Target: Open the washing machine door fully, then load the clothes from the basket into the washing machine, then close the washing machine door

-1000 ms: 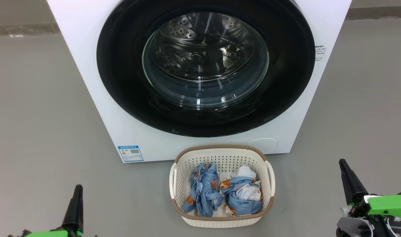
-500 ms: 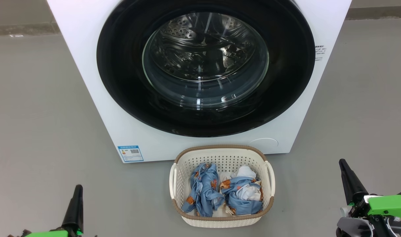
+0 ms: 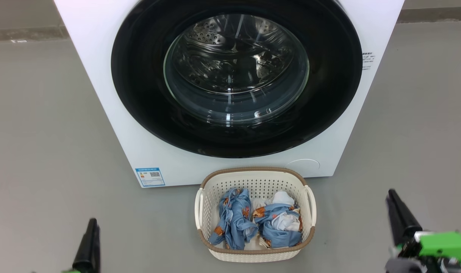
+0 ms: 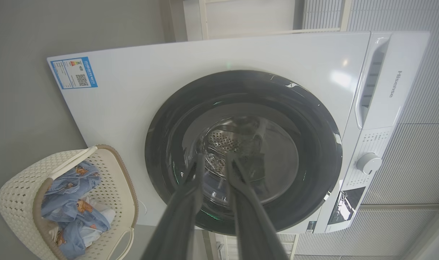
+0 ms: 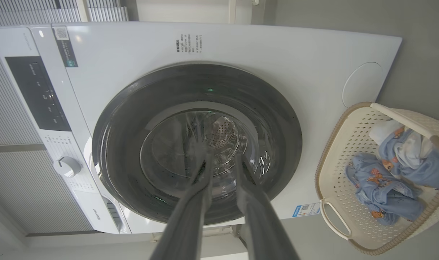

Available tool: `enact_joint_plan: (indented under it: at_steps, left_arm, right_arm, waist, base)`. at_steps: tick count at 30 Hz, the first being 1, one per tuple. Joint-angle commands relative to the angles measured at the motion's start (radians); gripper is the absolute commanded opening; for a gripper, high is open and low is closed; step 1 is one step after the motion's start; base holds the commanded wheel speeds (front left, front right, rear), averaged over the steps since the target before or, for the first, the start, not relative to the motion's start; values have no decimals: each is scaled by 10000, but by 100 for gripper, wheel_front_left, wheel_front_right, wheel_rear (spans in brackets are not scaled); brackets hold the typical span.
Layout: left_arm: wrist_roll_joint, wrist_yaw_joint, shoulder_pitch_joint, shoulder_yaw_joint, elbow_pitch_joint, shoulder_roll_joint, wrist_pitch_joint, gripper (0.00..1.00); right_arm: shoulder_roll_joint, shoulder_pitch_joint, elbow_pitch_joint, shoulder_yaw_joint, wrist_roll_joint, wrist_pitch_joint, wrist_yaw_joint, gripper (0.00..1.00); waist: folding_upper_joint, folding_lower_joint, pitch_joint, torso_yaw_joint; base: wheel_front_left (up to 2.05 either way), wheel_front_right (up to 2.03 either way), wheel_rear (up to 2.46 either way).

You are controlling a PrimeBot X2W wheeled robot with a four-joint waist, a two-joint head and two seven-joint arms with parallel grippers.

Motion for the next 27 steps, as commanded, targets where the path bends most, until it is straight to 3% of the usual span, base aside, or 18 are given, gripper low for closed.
enact_joint_plan:
  at_steps: [1, 9, 15, 27]
  left_arm:
    - [2, 0, 21, -1, 19, -9, -6, 100]
    - [114, 0, 180, -62, 67, -49, -186, 100]
    - [344, 0, 195, -117, -55, 23, -372, 100]
    - [1841, 1, 168, -56, -231, 89, -725, 100]
  right_arm:
    - [11, 25, 27, 4, 3, -3, 0, 100]
    - [74, 183, 136, 93, -59, -120, 0, 100]
    - [-21, 162, 59, 258, -276, -325, 0, 100]
    - [-321, -5, -28, 665, -1739, -729, 0, 100]
  waist:
    - [0, 0, 1, 0]
    - [0, 23, -7, 12]
    - [0, 1, 12, 23]
    - [0, 0, 14, 49]
  base:
    - [0, 0, 0]
    - [0, 0, 0]
    - [0, 0, 0]
    - [0, 0, 0]
